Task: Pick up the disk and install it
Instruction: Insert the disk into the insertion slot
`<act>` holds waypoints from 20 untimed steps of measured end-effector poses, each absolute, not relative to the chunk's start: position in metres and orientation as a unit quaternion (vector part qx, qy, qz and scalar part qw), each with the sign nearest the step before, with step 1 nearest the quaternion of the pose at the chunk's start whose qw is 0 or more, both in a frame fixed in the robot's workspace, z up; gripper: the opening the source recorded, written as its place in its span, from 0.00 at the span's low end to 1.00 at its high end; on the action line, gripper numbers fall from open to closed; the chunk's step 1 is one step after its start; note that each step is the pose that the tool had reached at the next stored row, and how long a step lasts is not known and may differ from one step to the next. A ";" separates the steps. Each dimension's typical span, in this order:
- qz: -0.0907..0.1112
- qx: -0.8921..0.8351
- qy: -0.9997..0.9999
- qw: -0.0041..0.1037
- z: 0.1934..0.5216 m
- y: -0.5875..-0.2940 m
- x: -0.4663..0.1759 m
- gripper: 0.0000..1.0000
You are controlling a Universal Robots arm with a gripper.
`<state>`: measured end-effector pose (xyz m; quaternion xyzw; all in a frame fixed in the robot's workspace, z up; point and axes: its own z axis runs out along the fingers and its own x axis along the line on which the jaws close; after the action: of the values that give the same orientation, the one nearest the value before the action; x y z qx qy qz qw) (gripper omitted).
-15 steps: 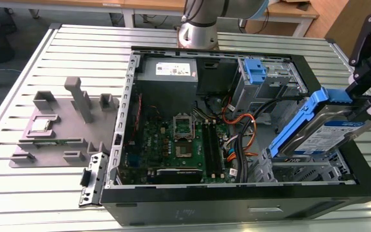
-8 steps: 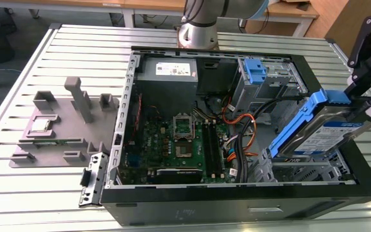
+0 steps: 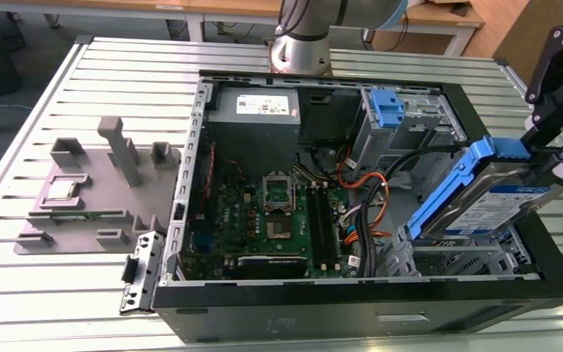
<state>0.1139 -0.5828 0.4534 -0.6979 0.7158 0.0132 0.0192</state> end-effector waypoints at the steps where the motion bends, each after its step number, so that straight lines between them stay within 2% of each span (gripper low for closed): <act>1: 0.013 -0.698 0.716 0.019 0.453 -0.583 0.113 0.35; 20: 0.012 -0.698 0.716 0.020 0.433 -0.583 0.113 0.35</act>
<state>0.1133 -0.5833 0.4335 -0.6979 0.7158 0.0123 0.0200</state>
